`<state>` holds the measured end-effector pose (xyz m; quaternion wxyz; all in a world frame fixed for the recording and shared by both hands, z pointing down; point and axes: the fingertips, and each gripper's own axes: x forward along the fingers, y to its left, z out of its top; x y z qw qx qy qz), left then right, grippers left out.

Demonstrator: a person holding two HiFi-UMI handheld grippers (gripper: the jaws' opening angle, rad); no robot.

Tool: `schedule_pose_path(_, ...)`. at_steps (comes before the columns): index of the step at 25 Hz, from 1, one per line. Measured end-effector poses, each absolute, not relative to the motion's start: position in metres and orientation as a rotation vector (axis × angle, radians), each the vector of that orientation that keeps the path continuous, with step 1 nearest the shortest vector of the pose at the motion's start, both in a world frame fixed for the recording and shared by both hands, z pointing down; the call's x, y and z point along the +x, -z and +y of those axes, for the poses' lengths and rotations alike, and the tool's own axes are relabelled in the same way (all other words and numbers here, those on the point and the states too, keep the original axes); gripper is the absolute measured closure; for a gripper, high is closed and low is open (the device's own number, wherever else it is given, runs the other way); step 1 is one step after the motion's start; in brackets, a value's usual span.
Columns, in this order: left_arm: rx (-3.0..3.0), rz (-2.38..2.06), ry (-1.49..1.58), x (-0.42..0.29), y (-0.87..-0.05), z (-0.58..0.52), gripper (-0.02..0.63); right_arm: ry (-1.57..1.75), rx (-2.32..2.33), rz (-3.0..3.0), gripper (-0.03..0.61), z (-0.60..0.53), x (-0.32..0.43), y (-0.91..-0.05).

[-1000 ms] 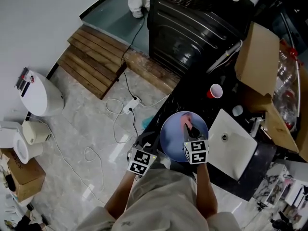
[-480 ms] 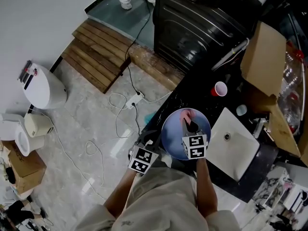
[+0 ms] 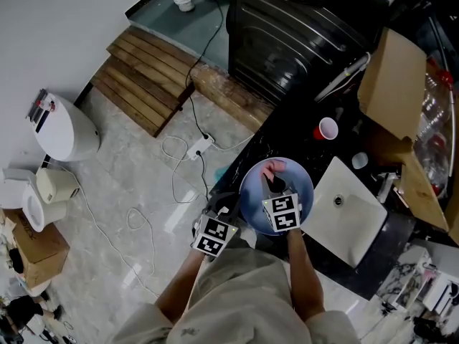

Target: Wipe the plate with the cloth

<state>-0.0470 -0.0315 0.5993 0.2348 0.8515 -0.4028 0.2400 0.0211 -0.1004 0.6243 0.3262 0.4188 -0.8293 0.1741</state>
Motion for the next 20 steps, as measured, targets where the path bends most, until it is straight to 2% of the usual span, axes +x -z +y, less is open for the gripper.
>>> schedule_pose_path(20,2.323,-1.141,-0.668,-0.048,-0.599,-0.032,0.609,-0.449,0.781,-2.286,0.557,-0.051,-0.024,-0.623)
